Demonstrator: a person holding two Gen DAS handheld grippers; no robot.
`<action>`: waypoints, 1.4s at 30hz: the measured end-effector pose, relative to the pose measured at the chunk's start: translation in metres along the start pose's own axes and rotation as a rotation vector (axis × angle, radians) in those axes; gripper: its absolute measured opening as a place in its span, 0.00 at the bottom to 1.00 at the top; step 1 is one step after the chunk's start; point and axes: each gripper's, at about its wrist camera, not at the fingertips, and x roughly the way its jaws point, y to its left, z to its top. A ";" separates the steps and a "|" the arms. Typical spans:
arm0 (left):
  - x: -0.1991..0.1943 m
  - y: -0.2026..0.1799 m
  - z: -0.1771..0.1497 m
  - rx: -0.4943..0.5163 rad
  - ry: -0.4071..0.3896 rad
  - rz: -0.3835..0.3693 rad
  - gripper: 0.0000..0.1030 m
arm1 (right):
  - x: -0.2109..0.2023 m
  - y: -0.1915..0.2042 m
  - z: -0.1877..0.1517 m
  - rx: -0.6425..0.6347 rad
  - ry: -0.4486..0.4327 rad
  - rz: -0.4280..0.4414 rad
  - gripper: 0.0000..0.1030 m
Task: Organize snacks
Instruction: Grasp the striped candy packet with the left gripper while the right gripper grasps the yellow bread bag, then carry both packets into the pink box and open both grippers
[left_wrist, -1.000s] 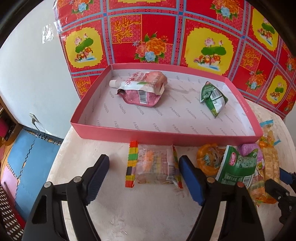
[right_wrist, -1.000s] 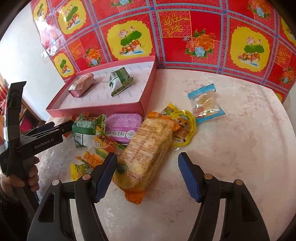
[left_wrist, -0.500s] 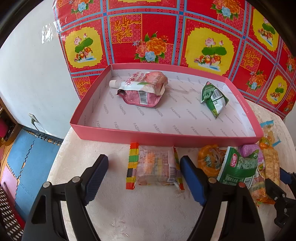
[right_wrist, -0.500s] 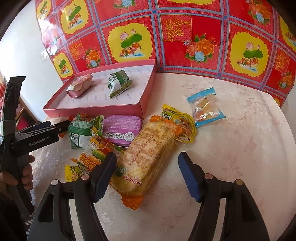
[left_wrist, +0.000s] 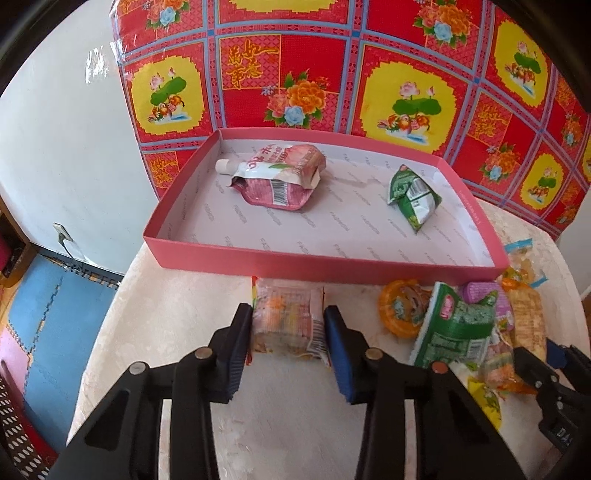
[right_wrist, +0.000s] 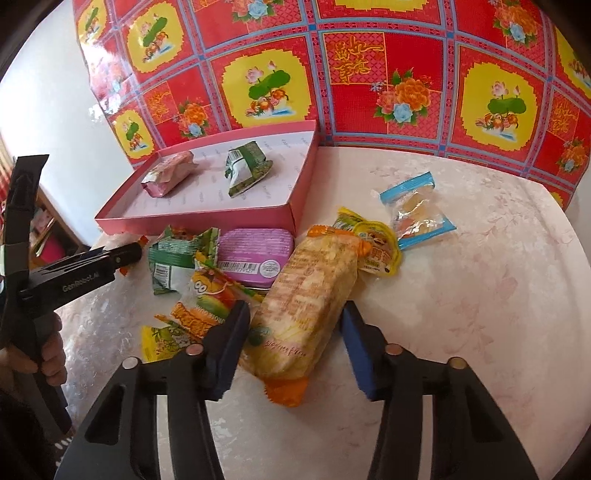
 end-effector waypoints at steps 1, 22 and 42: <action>-0.002 0.000 -0.001 -0.001 0.000 -0.006 0.40 | 0.000 0.001 0.000 -0.002 0.001 0.004 0.43; -0.043 0.002 0.000 -0.002 -0.055 -0.046 0.40 | -0.041 0.000 -0.003 -0.031 -0.106 0.008 0.23; -0.020 0.018 0.052 -0.005 -0.095 0.015 0.40 | -0.030 0.005 0.055 -0.037 -0.134 0.031 0.23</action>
